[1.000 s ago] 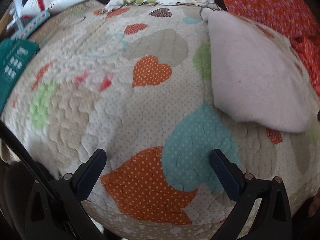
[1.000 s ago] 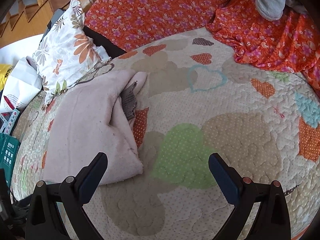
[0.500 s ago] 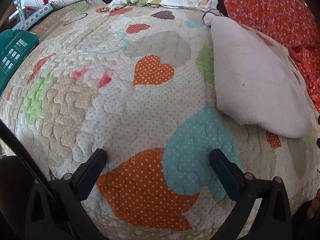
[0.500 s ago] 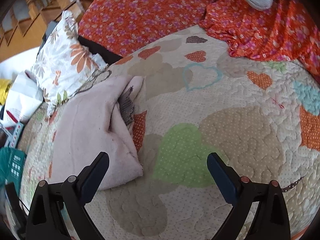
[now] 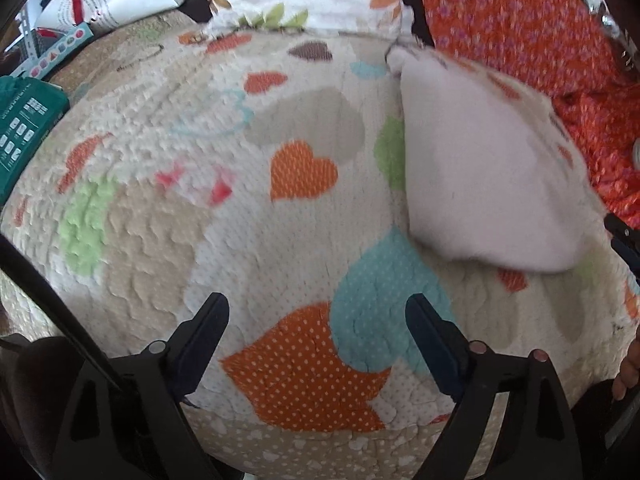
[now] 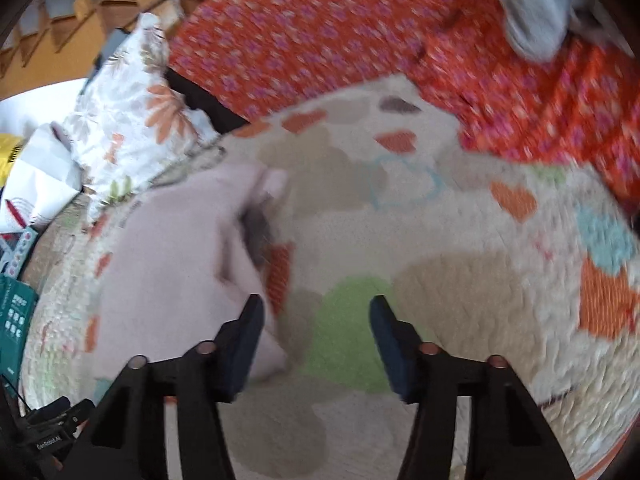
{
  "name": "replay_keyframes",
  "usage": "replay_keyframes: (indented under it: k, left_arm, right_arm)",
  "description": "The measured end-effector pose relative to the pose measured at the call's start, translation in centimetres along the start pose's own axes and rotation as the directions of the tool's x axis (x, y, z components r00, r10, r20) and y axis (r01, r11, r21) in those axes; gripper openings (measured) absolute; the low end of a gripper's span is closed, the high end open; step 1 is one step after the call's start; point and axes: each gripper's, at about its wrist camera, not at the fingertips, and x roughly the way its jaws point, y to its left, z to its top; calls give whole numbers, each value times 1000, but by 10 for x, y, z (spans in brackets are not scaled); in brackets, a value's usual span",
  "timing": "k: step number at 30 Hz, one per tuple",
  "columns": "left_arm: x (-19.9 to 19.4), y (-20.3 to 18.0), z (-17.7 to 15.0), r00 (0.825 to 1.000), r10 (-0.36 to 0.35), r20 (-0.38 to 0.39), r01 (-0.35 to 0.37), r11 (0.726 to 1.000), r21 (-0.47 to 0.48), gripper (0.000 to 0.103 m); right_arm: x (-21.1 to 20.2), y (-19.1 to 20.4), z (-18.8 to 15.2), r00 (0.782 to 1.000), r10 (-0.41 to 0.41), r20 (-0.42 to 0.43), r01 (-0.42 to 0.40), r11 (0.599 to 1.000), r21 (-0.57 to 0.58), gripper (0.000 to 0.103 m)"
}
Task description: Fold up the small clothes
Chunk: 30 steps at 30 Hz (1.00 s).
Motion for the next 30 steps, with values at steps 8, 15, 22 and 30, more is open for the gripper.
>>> replay_keyframes:
  k: [8, 15, 22, 30]
  left_arm:
    - [-18, 12, 20, 999, -38, 33, 39, 999, -24, 90]
    - [-15, 49, 30, 999, -23, 28, 25, 997, -77, 90]
    - [1, 74, 38, 1000, -25, -2, 25, 990, -140, 90]
    - [5, 73, 38, 1000, -3, -29, -1, 993, -119, 90]
  right_arm:
    - [63, 71, 53, 981, 147, -124, -158, 984, -82, 54]
    - [108, 95, 64, 986, -34, -165, 12, 991, -134, 52]
    - [122, 193, 79, 967, 168, -190, -219, 932, -288, 45]
    - [186, 227, 78, 958, 74, -277, -166, 931, -324, 55]
